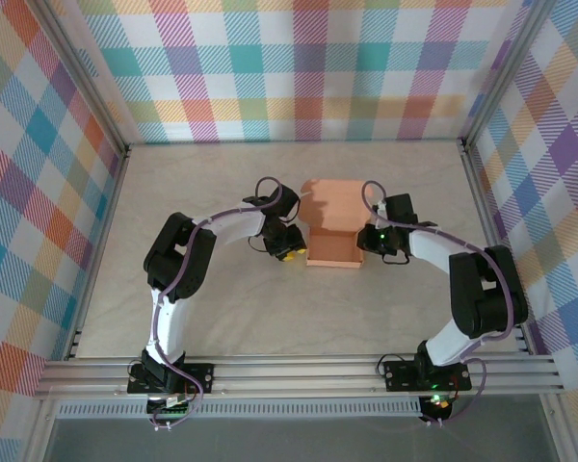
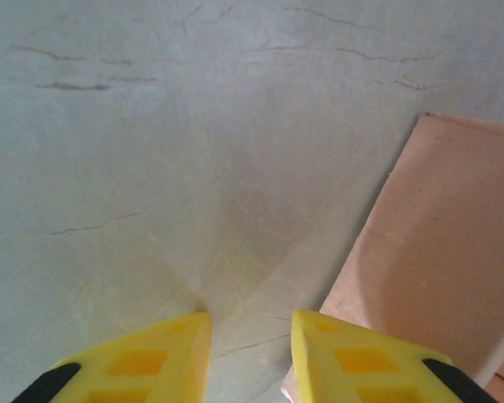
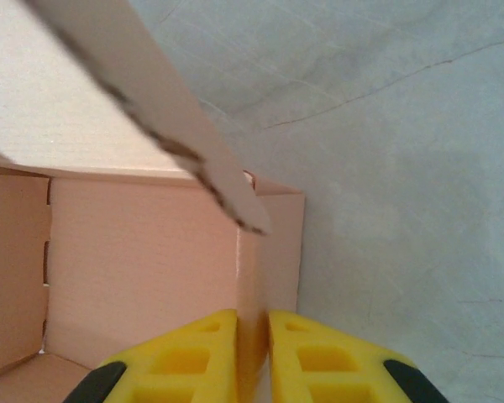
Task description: Fold the paper box
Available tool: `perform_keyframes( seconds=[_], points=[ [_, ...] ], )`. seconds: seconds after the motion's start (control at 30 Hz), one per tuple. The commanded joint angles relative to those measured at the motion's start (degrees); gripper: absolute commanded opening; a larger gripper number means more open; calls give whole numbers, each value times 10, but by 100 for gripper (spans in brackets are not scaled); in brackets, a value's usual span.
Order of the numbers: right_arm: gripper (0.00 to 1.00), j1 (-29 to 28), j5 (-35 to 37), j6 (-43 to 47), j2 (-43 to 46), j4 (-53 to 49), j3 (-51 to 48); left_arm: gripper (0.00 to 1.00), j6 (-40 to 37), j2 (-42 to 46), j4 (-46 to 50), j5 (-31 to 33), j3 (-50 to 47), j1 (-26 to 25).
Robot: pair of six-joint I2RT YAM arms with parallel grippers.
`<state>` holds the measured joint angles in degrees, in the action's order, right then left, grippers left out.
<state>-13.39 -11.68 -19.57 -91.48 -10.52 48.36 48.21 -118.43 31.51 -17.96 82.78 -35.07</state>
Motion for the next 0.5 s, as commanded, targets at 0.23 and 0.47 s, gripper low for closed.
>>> perform_keyframes(
  seconds=[0.23, 0.47],
  points=[
    [16, -80, 163, 37, -47, -102, 68, 31, -6, -26, 15, -13, 17, 1],
    [15, -132, 258, 35, -83, -149, 106, 31, -6, -28, 13, -16, 16, 1]
  ],
)
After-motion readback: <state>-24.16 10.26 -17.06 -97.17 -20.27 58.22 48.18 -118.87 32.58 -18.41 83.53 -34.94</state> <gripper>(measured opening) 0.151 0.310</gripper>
